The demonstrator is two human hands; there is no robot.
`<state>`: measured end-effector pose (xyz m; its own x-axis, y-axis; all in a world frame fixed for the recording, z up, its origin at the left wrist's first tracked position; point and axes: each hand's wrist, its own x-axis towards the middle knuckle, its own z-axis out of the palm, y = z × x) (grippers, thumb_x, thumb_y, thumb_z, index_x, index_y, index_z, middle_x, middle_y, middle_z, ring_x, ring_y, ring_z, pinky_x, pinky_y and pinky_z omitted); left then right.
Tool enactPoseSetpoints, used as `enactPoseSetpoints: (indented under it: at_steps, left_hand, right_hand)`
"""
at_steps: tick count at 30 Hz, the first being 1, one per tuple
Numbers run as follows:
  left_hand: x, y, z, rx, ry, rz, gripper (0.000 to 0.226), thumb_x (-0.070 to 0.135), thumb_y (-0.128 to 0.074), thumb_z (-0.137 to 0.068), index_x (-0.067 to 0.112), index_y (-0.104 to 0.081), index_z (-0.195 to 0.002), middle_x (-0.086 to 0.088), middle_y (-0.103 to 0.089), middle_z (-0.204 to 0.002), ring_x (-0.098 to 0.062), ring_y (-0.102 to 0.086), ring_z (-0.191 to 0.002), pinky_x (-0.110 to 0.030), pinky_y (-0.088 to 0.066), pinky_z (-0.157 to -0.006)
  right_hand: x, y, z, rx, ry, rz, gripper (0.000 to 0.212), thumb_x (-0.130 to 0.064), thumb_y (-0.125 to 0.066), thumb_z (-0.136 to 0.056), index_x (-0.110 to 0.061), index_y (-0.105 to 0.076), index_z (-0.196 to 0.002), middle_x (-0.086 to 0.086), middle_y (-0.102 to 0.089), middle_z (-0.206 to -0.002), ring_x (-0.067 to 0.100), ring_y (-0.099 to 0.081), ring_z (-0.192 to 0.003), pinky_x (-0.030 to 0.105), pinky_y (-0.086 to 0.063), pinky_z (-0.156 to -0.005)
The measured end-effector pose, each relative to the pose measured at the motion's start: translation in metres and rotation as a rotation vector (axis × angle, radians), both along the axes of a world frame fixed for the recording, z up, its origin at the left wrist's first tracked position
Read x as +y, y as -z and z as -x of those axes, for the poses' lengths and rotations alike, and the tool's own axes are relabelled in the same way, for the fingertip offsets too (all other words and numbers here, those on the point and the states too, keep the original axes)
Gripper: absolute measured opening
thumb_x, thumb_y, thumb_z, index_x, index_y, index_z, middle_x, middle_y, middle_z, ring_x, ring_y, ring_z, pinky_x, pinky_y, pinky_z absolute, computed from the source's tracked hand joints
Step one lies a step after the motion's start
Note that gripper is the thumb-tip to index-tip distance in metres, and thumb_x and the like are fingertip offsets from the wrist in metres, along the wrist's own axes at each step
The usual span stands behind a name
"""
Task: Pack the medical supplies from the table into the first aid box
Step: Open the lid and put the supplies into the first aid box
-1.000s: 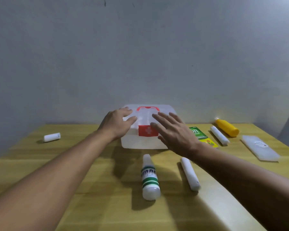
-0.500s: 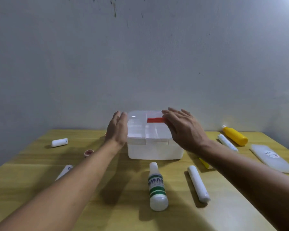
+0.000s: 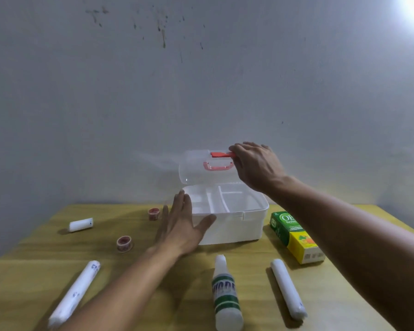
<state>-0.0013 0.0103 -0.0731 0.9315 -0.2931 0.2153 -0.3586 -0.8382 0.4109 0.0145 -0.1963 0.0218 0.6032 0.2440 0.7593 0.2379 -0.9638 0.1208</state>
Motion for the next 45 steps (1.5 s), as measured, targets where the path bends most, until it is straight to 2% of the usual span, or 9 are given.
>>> enactPoseSetpoints:
  at_steps: [11, 16, 23, 26, 28, 30, 31, 35, 45]
  left_hand:
    - [0.007, -0.002, -0.014, -0.021, 0.068, 0.103, 0.097, 0.072, -0.024, -0.078, 0.012, -0.012, -0.153, 0.0, 0.005, -0.163, -0.024, -0.006, -0.15, -0.044, -0.012, -0.119]
    - [0.01, 0.0, -0.017, -0.042, 0.104, 0.142, 0.087, 0.066, -0.033, -0.085, 0.013, -0.018, -0.152, 0.003, 0.001, -0.162, -0.02, -0.013, -0.149, -0.04, -0.019, -0.118]
    - [0.005, -0.001, -0.012, -0.052, 0.068, 0.213, 0.077, 0.058, -0.043, -0.091, 0.01, -0.028, -0.149, 0.0, -0.007, -0.163, -0.021, -0.021, -0.147, -0.038, -0.02, -0.117]
    - [-0.001, -0.002, -0.014, -0.108, 0.027, 0.139, 0.085, 0.068, -0.026, -0.086, 0.011, -0.029, -0.149, -0.004, -0.014, -0.162, -0.02, -0.012, -0.15, -0.043, -0.012, -0.121]
    - [-0.008, -0.007, -0.016, -0.184, 0.018, 0.052, 0.086, 0.066, -0.018, -0.083, 0.012, -0.029, -0.149, -0.004, -0.017, -0.162, -0.019, -0.009, -0.15, -0.044, -0.008, -0.121]
    - [-0.017, -0.013, -0.016, -0.225, 0.051, 0.008, 0.083, 0.063, -0.018, -0.084, 0.013, -0.027, -0.149, -0.002, -0.018, -0.161, -0.018, -0.009, -0.15, -0.044, -0.01, -0.121]
    - [-0.021, -0.016, -0.016, -0.226, 0.077, -0.017, 0.08, 0.062, -0.019, -0.086, 0.014, -0.026, -0.15, -0.002, -0.017, -0.161, -0.017, -0.009, -0.15, -0.044, -0.011, -0.121]
    - [-0.032, -0.019, -0.015, -0.155, 0.126, -0.192, 0.065, 0.055, -0.021, -0.096, 0.022, -0.018, -0.152, 0.004, -0.011, -0.163, -0.014, -0.003, -0.15, -0.047, -0.005, -0.121]
    - [-0.033, -0.025, -0.004, -0.056, 0.139, -0.226, 0.054, 0.052, -0.023, -0.098, 0.037, -0.023, -0.149, 0.0, -0.014, -0.162, -0.017, -0.007, -0.15, -0.047, -0.004, -0.12]
  right_hand:
    - [0.003, -0.033, -0.036, 0.185, 0.208, -0.091, 0.037, -0.041, -0.032, -0.101, -0.008, -0.046, -0.111, 0.009, -0.057, -0.078, 0.027, -0.05, -0.063, 0.037, -0.038, -0.054]
    - [-0.001, -0.029, -0.051, 0.312, 0.296, -0.078, 0.038, -0.04, -0.034, -0.1, -0.011, -0.038, -0.124, 0.017, -0.055, -0.121, 0.035, -0.052, -0.104, 0.046, -0.048, -0.073]
    - [-0.011, -0.021, -0.043, 0.393, 0.244, -0.165, 0.081, -0.024, -0.057, -0.091, -0.019, -0.003, -0.151, 0.009, 0.002, -0.162, 0.034, -0.007, -0.148, 0.062, -0.027, -0.109]
    - [-0.025, -0.019, -0.018, 0.302, 0.26, -0.31, 0.068, -0.022, -0.058, -0.089, -0.015, -0.021, -0.145, 0.013, -0.025, -0.155, 0.037, -0.035, -0.135, 0.052, -0.042, -0.1]
    - [-0.039, -0.014, 0.005, 0.319, 0.375, -0.355, 0.038, -0.021, -0.056, -0.085, -0.012, -0.049, -0.121, 0.015, -0.056, -0.123, 0.038, -0.057, -0.105, 0.042, -0.051, -0.08]
    - [-0.05, -0.008, 0.033, 0.539, 0.474, -0.335, 0.015, -0.023, -0.058, -0.081, -0.01, -0.06, -0.088, 0.013, -0.066, -0.086, 0.039, -0.065, -0.078, 0.037, -0.055, -0.061]
    - [-0.054, -0.004, 0.047, 0.692, 0.508, -0.335, 0.021, -0.027, -0.063, -0.08, -0.007, -0.063, -0.083, 0.014, -0.068, -0.08, 0.039, -0.068, -0.072, 0.039, -0.059, -0.056]
    - [-0.058, 0.022, 0.095, 1.06, 0.631, -0.3, 0.051, -0.043, -0.081, -0.067, -0.003, -0.065, -0.096, 0.014, -0.068, -0.088, 0.032, -0.068, -0.069, 0.045, -0.061, -0.058]
    - [-0.068, 0.057, 0.123, 0.914, 0.576, -0.429, 0.051, -0.035, -0.08, -0.066, -0.007, -0.06, -0.104, 0.012, -0.064, -0.094, 0.029, -0.071, -0.073, 0.042, -0.062, -0.057]
